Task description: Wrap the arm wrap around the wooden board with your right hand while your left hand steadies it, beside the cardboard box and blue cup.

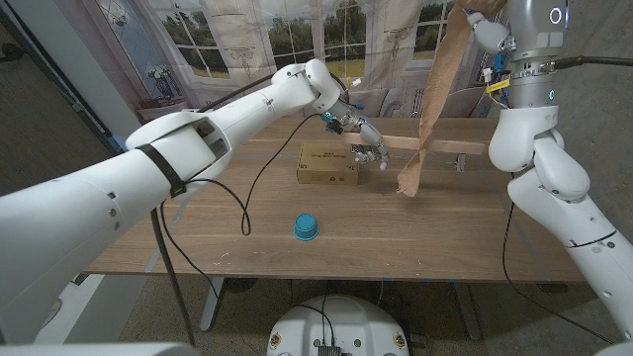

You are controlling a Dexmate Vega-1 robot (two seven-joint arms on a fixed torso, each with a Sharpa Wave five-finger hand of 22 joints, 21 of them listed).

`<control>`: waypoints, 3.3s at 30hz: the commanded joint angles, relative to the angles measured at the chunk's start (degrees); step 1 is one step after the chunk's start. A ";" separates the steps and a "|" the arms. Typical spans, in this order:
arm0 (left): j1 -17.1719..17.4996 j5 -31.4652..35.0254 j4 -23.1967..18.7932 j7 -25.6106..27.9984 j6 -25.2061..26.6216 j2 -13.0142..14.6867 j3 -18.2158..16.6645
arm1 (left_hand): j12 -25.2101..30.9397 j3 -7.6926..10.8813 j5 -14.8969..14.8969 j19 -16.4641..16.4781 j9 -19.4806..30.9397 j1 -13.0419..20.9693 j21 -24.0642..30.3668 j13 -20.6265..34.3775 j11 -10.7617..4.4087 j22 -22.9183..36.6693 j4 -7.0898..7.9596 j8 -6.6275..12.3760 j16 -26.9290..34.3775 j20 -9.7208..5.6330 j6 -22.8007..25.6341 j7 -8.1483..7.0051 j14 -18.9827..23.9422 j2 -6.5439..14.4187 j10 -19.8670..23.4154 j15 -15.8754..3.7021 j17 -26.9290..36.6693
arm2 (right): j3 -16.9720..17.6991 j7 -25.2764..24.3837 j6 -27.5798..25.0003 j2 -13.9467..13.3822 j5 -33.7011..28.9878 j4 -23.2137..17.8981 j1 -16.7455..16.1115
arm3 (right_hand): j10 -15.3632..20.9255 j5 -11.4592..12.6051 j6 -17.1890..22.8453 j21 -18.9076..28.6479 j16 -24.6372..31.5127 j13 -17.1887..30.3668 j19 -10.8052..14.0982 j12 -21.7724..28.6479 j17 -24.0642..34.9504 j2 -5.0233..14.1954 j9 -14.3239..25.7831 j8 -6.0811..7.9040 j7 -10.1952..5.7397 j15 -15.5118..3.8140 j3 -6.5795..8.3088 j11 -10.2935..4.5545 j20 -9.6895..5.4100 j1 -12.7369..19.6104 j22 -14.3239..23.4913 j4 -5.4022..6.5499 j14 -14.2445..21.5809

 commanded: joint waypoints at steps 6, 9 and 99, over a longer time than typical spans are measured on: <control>0.49 -1.34 -2.98 -0.47 -0.09 3.04 -1.07 | 4.05 -0.23 0.42 -0.32 0.10 0.70 0.21 0.24 -0.16 0.16 0.12 -0.11 0.72 -4.86 0.50 -0.10 3.80 0.01 0.49 -4.03 0.39 | 5.97 4.09 -5.35 1.85 18.20 -1.43 -2.68 | 13.54 0.22 15.93 0.71 -0.54 0.60 -0.65 -0.13 0.56 12.34 0.00 0.07 1.86 -13.68 0.82 0.65 -2.97 11.88 -0.18 0.23 21.46; 0.49 -1.48 -3.16 -0.47 -0.07 3.37 -1.18 | 4.05 -0.26 0.42 -0.33 0.09 0.70 0.21 0.24 -0.29 0.15 0.12 -0.14 0.59 -4.85 0.49 -0.16 3.73 0.00 0.49 -3.99 0.19 | 6.61 2.96 -6.81 2.06 19.29 -1.20 -3.07 | 13.68 0.17 15.90 0.93 -0.83 0.53 -0.73 -0.26 0.60 12.35 -0.03 0.03 1.78 -13.69 0.85 0.71 -3.01 11.93 -0.29 0.20 21.29; -0.34 -0.40 7.04 2.65 -9.13 -2.52 -2.47 | 3.98 -0.88 0.03 -0.16 0.15 1.02 0.30 0.22 -0.42 -0.06 0.18 -0.64 0.44 -4.84 0.57 -0.04 4.08 0.55 0.41 -4.00 -0.02 | 2.84 11.87 -2.89 -5.65 44.69 6.17 9.59 | 18.49 -1.04 19.14 4.35 -3.44 0.87 -0.14 -2.37 4.35 8.95 -1.68 -0.90 5.23 -13.58 4.99 3.62 -0.66 12.32 -2.22 -0.80 25.72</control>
